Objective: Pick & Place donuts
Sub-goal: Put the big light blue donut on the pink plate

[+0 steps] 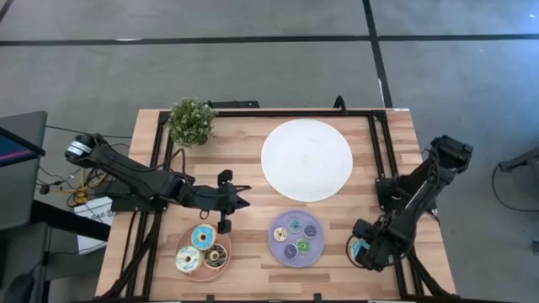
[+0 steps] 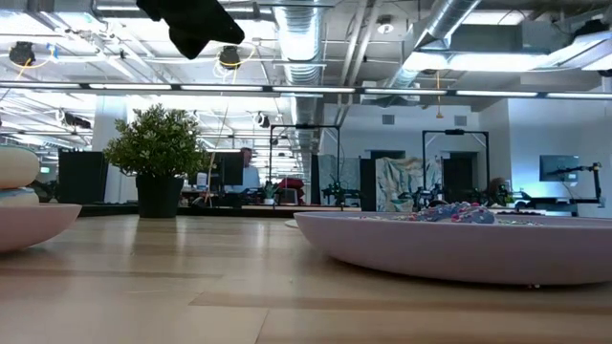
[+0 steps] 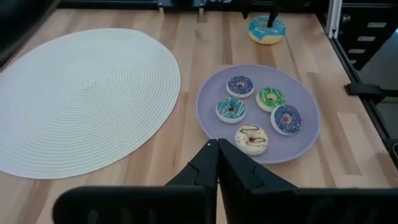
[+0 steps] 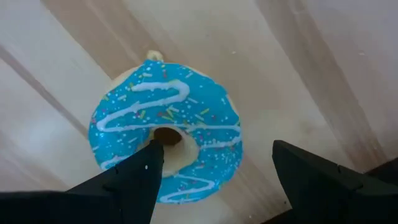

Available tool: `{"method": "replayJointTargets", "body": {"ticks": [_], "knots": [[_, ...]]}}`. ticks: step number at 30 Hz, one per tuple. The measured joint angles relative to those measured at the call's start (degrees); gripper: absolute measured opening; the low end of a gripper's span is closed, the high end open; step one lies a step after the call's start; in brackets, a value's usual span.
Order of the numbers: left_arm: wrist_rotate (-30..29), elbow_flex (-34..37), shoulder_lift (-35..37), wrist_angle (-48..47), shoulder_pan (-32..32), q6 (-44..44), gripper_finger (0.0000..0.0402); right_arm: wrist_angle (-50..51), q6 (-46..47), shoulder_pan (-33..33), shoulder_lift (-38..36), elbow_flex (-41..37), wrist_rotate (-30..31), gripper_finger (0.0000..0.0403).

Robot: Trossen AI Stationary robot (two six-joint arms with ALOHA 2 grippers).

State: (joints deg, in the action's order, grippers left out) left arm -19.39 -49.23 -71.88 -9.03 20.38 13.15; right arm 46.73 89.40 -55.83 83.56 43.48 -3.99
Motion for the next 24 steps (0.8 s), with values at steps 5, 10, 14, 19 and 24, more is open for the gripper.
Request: {"method": "replayJointTargets", "body": {"ticks": [5,10,14,19,24], "knots": [[-0.01,0.00,0.00,-0.03,0.00,0.10,0.0000,-2.40,-1.31,0.00,2.28,0.00,-0.37,0.0282],[0.68,0.00,0.00,-0.14,0.02,0.19,0.0000,-3.44,-0.98,0.09,2.98,0.02,-0.39,0.0255],[0.69,0.00,0.00,-0.53,0.02,0.19,0.0000,-3.62,0.05,0.09,2.54,0.02,-0.37,0.0221],[0.74,-0.01,0.00,-0.53,0.13,0.83,0.0000,-3.63,0.61,0.09,1.36,0.02,-0.17,0.0175],[1.07,-0.02,0.00,-0.69,0.13,0.86,0.0000,-3.33,1.81,0.09,1.08,0.04,-0.19,0.0139]]}}
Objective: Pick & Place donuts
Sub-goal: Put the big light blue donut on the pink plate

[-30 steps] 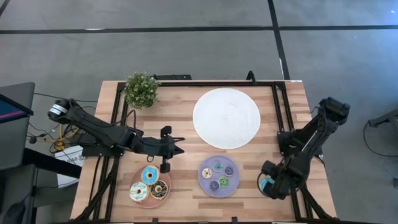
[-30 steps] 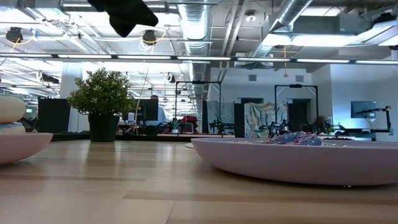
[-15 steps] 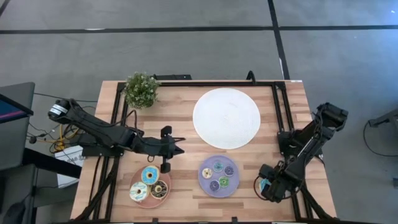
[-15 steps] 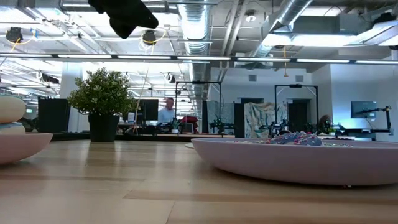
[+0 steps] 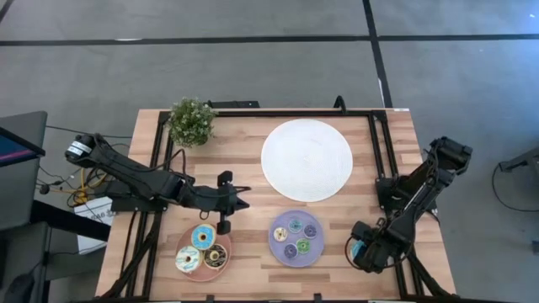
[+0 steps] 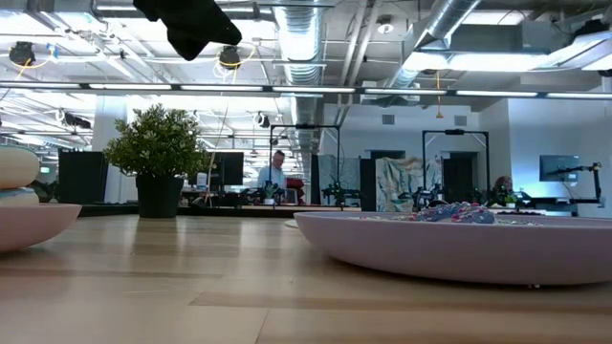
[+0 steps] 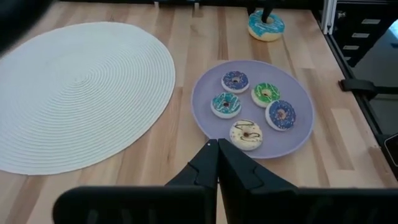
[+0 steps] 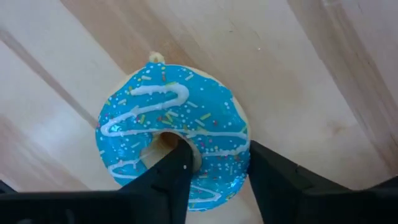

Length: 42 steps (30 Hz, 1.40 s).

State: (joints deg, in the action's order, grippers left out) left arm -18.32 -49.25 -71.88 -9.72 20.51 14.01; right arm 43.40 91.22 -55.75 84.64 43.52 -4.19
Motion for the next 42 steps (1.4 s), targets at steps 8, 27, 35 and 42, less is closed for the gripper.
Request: {"method": "replayJointTargets", "body": {"ticks": [8,27,35,42], "knots": [[-0.17,-0.02,0.60,-1.64,0.17,1.11,0.0000,0.48,1.80,-0.13,-2.46,0.23,0.51,0.0117],[-6.51,14.13,18.53,0.57,3.14,0.82,0.0000,-12.83,-4.80,11.45,-14.83,1.01,18.95,0.0120],[-4.15,24.75,27.48,10.86,5.12,-7.53,0.0000,-20.67,-17.74,22.83,-0.46,15.05,21.47,0.0118],[8.16,30.36,32.32,16.88,-3.31,-21.21,0.0000,-17.02,-28.62,30.45,13.48,36.41,17.11,0.0118]]}}
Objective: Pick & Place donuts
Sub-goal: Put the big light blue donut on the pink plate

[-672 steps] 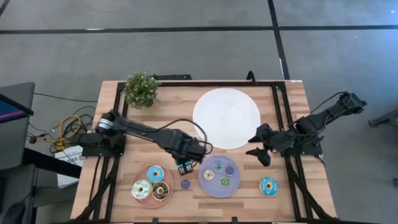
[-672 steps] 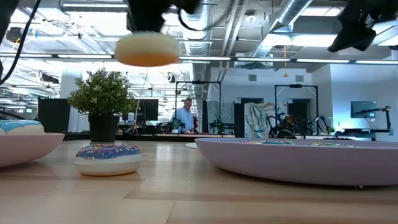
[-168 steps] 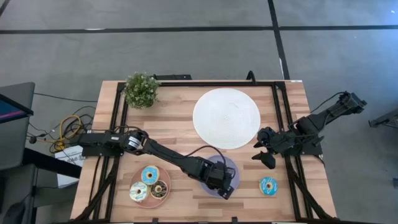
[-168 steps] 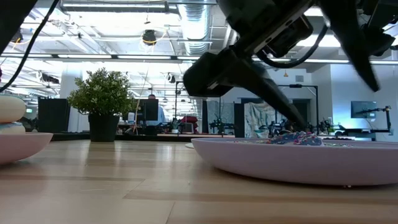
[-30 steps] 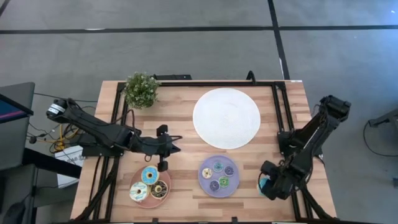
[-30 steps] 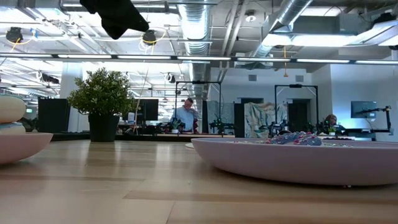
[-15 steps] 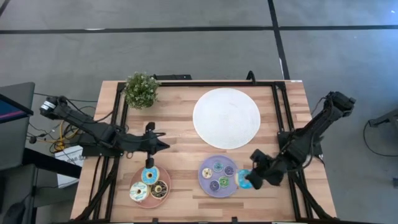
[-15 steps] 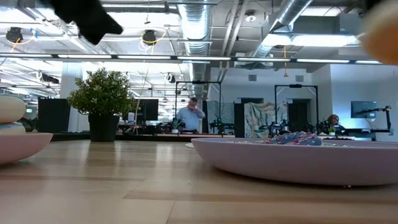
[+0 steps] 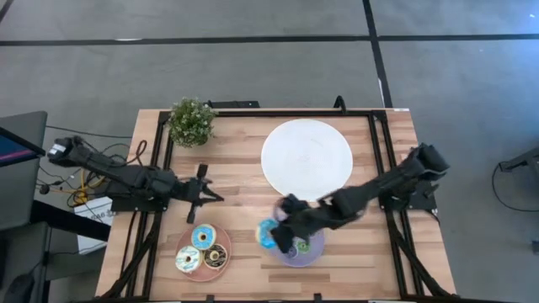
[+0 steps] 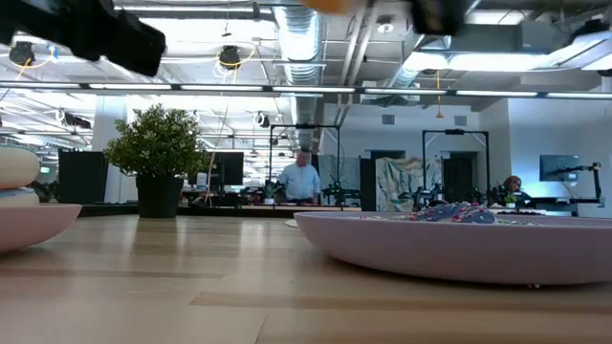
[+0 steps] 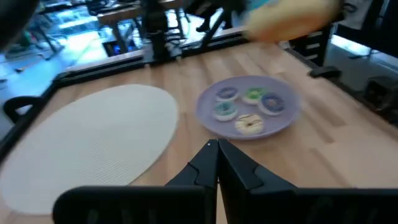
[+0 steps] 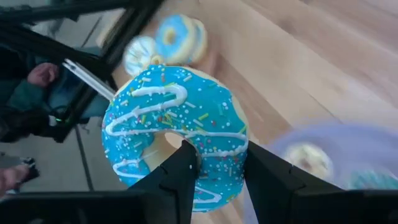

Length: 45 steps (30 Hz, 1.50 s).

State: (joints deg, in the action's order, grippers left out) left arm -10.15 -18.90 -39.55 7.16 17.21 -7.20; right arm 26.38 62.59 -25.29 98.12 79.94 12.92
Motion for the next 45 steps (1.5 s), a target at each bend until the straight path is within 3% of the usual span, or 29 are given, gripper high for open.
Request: {"method": "replayJointTargets", "body": {"ticks": [6,11,16,24,31,35,41,45], "knots": [[11.01,6.87,8.27,4.85,-10.10,-0.10,0.0000,9.08,-5.31,4.16,12.53,19.78,-6.77,0.0118],[12.75,11.96,17.44,6.26,-13.50,2.59,0.0000,16.43,-7.17,4.82,22.91,34.43,-9.85,0.0118],[12.65,15.49,25.28,5.21,-13.70,4.99,0.0000,18.62,-7.08,5.71,30.88,42.33,-10.16,0.0118],[12.46,15.61,32.50,-3.77,-13.68,8.08,0.0000,16.29,-7.02,5.77,39.68,47.15,-13.17,0.0118],[12.53,15.60,34.01,-8.32,-13.68,10.62,0.0000,11.66,-6.18,4.70,44.32,48.91,-16.45,0.0118],[12.72,15.61,33.95,-8.30,-13.68,11.10,0.0000,16.88,-6.08,4.87,43.90,48.88,-16.13,0.0118],[12.69,15.61,33.95,-7.88,-13.68,11.54,0.0000,35.74,-9.52,5.88,40.88,48.83,-15.38,0.0118],[12.68,15.58,33.95,-7.39,-13.68,11.60,0.0000,37.15,-12.47,6.87,40.88,48.29,-15.38,0.0118]]}}
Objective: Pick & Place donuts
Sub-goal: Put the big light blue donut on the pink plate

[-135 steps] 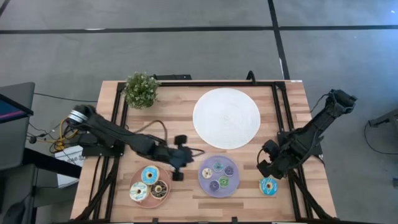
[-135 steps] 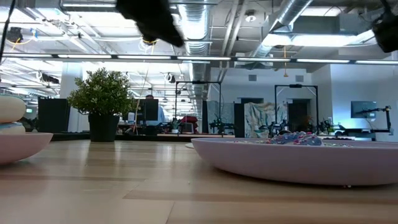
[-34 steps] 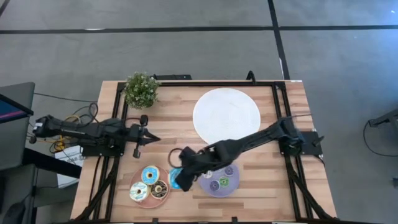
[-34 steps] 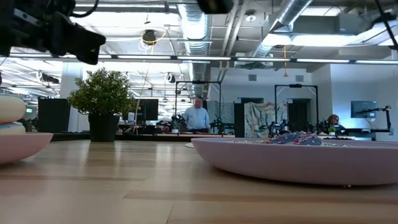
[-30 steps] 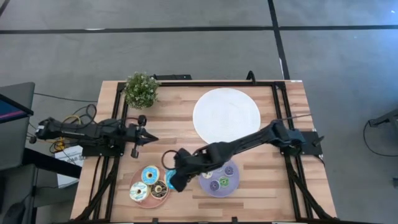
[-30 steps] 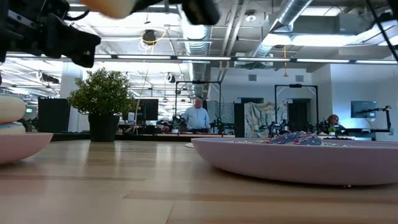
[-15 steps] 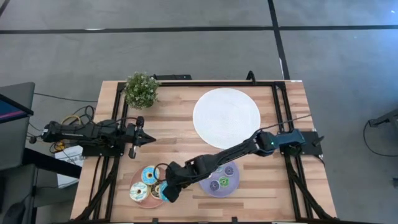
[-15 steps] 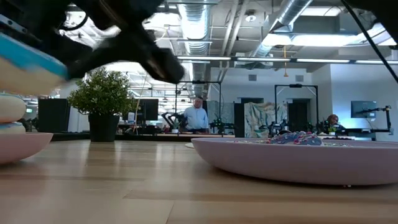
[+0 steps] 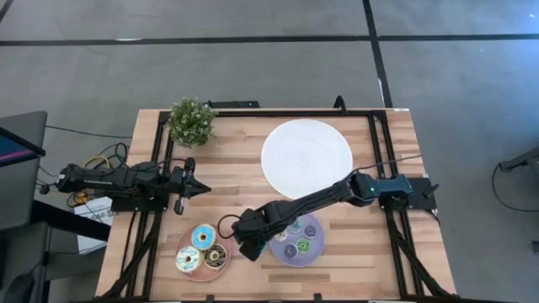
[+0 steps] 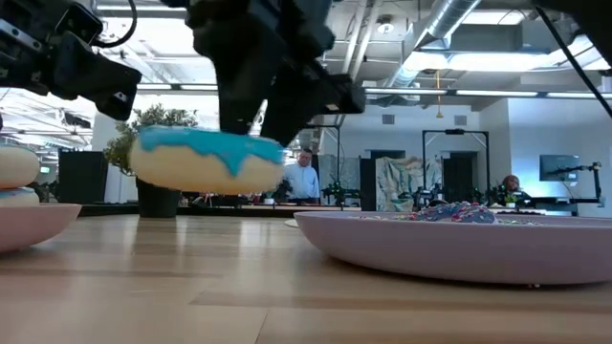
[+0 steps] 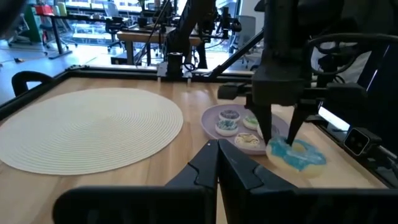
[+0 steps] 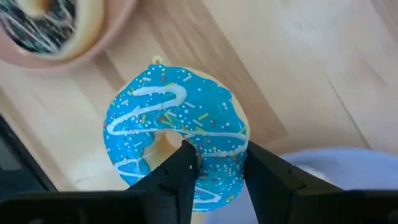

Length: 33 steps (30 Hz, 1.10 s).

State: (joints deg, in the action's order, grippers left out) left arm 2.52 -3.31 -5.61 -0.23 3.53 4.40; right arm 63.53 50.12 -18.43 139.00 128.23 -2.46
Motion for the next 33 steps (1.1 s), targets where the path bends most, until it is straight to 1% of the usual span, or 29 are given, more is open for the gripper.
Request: {"method": "replayJointTargets", "body": {"ticks": [3,7,14,18,21,24,29,31,33], "knots": [[-0.04,0.01,0.00,-0.01,0.00,1.86,0.0000,-3.86,-0.58,0.66,0.00,-0.64,0.04,0.0118],[-0.20,0.01,0.00,0.13,0.00,3.39,0.0000,-4.64,-0.64,1.45,0.00,-1.03,0.07,0.0127],[-1.09,0.02,0.00,0.13,0.00,3.84,0.0000,-4.87,-0.64,1.85,0.00,-1.03,0.19,0.0178],[-2.36,0.00,0.00,-0.12,0.00,7.19,0.0008,-4.88,-0.64,2.07,0.00,-1.03,-0.37,0.0210],[-2.36,0.02,0.00,-0.91,0.00,6.76,0.0031,-4.33,-1.12,2.45,-0.78,-1.14,-0.28,0.0230],[-3.15,0.00,-0.02,-0.93,0.00,6.90,0.0069,-3.93,-2.69,2.93,-3.29,-1.10,-0.37,0.0241],[-4.98,0.00,0.00,0.89,0.02,9.74,0.0139,-3.04,-10.33,3.24,-8.52,-1.10,-0.20,0.0243],[-4.82,-0.25,-0.02,1.15,0.02,9.71,0.0158,-1.73,-13.24,3.20,-11.32,-1.10,1.30,0.0241],[-5.71,-1.89,-0.30,-0.78,0.07,10.43,0.0169,-0.24,-15.35,2.94,-14.51,-1.05,3.92,0.0239]]}}
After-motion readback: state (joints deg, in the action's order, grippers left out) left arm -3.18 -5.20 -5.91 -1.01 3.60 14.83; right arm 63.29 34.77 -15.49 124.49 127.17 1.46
